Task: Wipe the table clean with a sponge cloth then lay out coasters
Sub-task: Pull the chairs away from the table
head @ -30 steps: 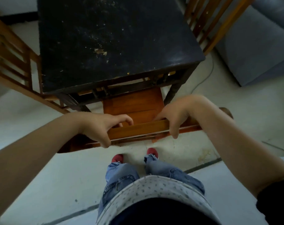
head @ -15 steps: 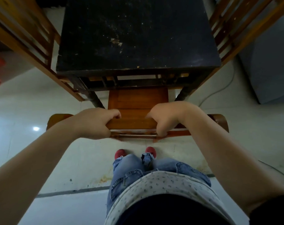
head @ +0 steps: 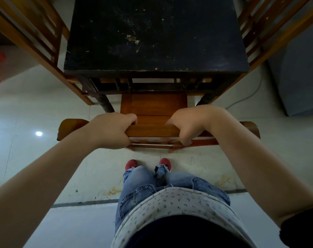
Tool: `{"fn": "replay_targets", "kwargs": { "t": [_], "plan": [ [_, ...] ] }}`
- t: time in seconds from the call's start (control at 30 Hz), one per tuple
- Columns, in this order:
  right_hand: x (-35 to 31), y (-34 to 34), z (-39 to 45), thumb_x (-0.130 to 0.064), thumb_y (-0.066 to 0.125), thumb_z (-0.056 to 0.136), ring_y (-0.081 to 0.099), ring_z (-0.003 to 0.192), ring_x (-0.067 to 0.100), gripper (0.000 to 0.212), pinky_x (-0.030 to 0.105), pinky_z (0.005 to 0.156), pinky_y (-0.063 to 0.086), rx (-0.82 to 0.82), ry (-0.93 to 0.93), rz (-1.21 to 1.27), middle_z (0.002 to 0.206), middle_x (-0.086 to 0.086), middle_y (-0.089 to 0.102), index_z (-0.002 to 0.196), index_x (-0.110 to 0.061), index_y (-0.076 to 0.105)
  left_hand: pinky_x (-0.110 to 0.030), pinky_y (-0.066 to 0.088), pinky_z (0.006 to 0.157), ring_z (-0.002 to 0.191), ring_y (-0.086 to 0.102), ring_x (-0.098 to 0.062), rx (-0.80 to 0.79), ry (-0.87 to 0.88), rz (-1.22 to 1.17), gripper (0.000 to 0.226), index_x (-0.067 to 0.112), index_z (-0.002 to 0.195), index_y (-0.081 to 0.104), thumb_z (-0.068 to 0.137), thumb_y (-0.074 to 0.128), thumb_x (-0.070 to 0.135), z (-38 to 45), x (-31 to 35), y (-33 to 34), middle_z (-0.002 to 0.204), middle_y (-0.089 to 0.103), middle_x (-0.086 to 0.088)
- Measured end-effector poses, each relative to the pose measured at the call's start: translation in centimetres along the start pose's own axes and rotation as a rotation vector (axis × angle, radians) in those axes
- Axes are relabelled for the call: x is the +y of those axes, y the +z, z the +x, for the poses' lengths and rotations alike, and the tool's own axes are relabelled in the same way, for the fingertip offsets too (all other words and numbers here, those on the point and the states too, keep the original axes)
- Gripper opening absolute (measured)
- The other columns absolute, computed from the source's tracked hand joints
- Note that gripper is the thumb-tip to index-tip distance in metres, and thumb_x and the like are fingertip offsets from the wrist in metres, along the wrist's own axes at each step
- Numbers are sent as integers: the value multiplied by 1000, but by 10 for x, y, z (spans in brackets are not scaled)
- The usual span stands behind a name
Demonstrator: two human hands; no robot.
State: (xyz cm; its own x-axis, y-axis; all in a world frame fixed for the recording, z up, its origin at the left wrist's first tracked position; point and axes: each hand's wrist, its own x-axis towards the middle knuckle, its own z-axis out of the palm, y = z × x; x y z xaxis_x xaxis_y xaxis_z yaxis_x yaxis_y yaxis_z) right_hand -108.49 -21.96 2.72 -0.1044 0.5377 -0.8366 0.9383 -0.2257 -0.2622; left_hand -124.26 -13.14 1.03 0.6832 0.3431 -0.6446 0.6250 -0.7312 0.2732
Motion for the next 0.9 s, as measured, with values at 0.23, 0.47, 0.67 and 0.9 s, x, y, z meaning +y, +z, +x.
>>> {"fn": "replay_targets", "kwargs": {
  "t": [0.23, 0.47, 0.67, 0.9],
  "plan": [
    [6, -3, -2, -5, 59, 78, 25, 55, -4, 64, 11, 47, 27, 8, -22, -14, 68, -16, 26, 136, -14, 35, -18, 33, 62, 69, 39, -6, 44, 48, 83, 33, 29, 97, 29, 85, 59, 23, 5, 9, -3, 71, 32, 15],
    [8, -2, 1, -4, 59, 77, 27, 56, -4, 63, 10, 49, 27, 6, -37, 30, 67, -17, 26, 135, -11, 36, -22, 37, 69, 78, 44, -10, 48, 78, 93, 34, 31, 98, 30, 84, 61, 26, 4, 7, -3, 71, 32, 16],
    [5, -5, 4, -6, 61, 76, 29, 59, -5, 65, 12, 51, 31, 50, -32, 44, 75, -14, 31, 135, -13, 36, -17, 33, 60, 78, 44, -9, 50, 99, 98, 32, 31, 98, 31, 84, 60, 26, 6, 1, -11, 73, 35, 17],
    [5, -7, 8, -5, 60, 76, 29, 60, -5, 62, 12, 52, 31, 30, -21, 61, 70, -17, 30, 133, -12, 39, -22, 37, 69, 79, 46, -11, 56, 63, 69, 31, 29, 100, 34, 84, 60, 23, 7, -2, -8, 72, 35, 16]
  ]
}}
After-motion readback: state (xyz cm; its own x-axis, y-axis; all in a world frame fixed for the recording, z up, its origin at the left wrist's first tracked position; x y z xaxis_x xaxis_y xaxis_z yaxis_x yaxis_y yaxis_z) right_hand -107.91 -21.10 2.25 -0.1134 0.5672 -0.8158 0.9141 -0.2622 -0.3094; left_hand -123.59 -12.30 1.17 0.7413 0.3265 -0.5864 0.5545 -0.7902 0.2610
